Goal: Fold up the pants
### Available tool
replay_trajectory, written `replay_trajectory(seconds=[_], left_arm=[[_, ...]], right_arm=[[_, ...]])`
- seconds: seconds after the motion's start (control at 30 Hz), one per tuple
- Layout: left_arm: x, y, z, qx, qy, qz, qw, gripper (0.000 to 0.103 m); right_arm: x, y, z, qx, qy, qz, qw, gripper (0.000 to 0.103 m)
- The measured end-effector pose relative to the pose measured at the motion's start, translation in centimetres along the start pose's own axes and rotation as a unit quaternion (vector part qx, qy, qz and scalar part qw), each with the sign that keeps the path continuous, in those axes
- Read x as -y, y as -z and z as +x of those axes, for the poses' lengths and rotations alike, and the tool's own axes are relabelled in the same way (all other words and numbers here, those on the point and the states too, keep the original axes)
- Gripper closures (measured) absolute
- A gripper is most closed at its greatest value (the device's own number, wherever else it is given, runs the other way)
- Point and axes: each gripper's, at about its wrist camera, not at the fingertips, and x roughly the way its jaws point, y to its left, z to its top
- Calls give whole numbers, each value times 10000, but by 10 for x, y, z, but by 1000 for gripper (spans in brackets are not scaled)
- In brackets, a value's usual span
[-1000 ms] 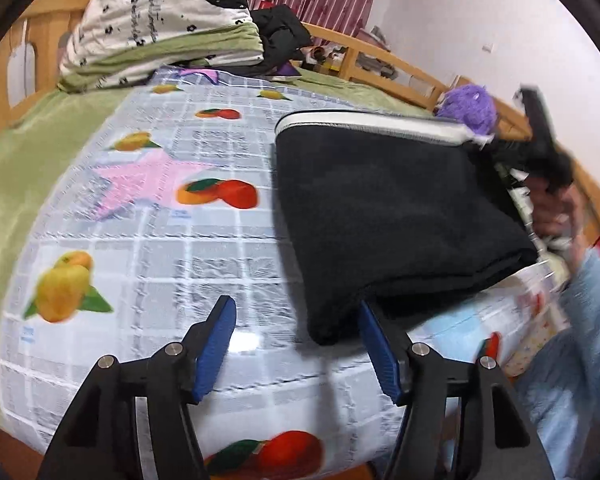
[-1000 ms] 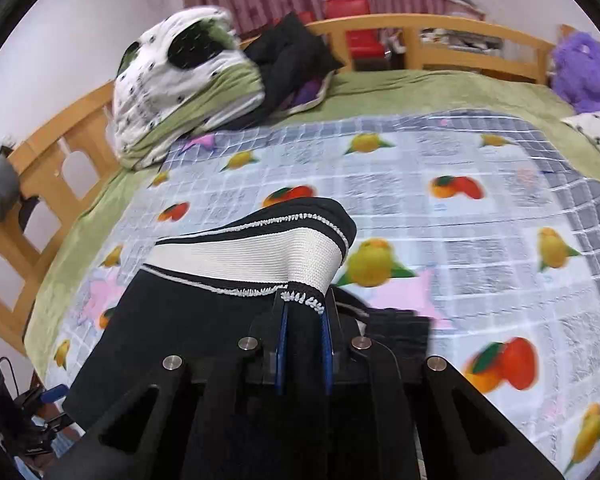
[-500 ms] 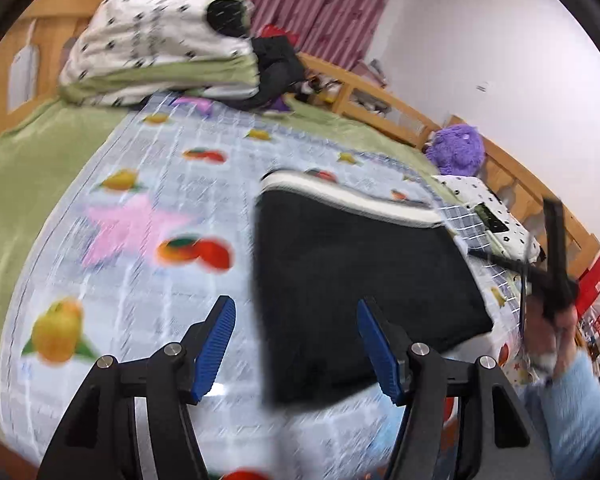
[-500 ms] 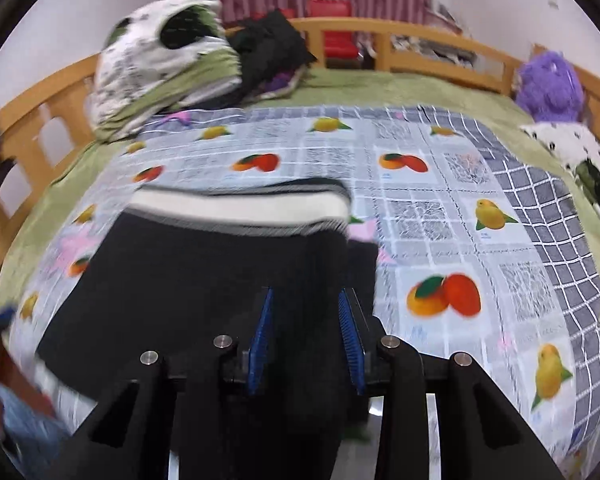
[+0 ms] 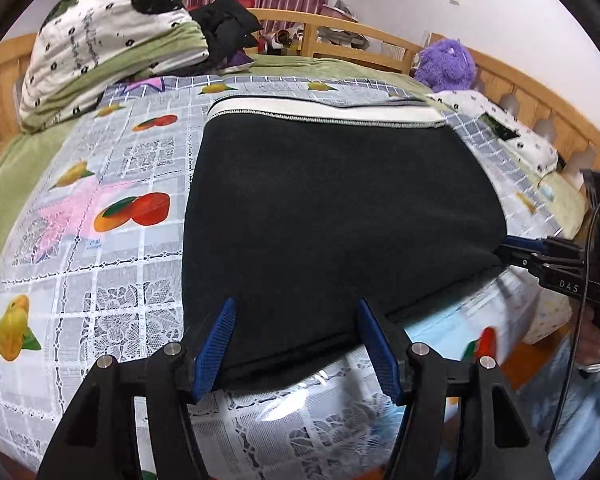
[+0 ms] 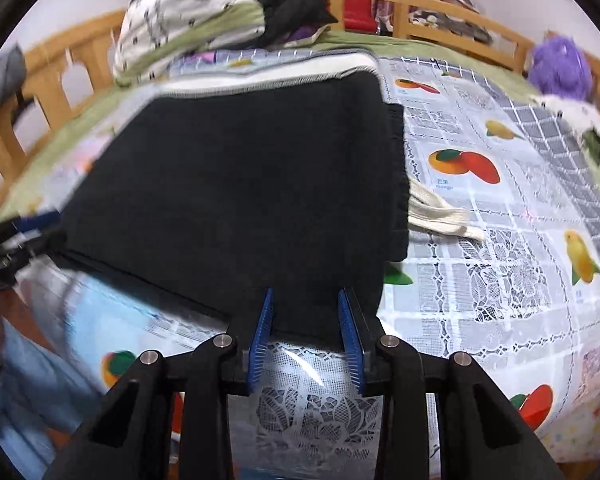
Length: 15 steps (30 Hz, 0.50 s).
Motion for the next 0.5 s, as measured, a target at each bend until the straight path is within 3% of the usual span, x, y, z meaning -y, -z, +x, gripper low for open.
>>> replay_trajectory(seconds=[0.1, 0.17, 0.23, 0.37, 0.47, 0.5], left_arm=[[-12, -15, -7, 125, 143, -263, 9995, 42], [-19, -32, -10, 217, 76, -325, 9992, 42], [-26, -57, -7, 240, -65, -378, 9990, 42], [-39, -95, 4, 259, -213, -306, 9990, 42], [-52, -109, 22, 245, -356, -278, 9987, 42], [-57, -109, 28, 209, -333, -382, 9985, 42]], right_arm=[[8, -14, -24, 482, -259, 91, 9985, 69], [12, -33, -36, 844, -205, 44, 9962, 64], [18, -55, -33, 887, -53, 44, 9960, 60], [40, -101, -4, 711, 137, 419, 9965, 51], [65, -124, 42, 153, -30, 1030, 9946, 50], [73, -126, 56, -16, -87, 1185, 9929, 45]])
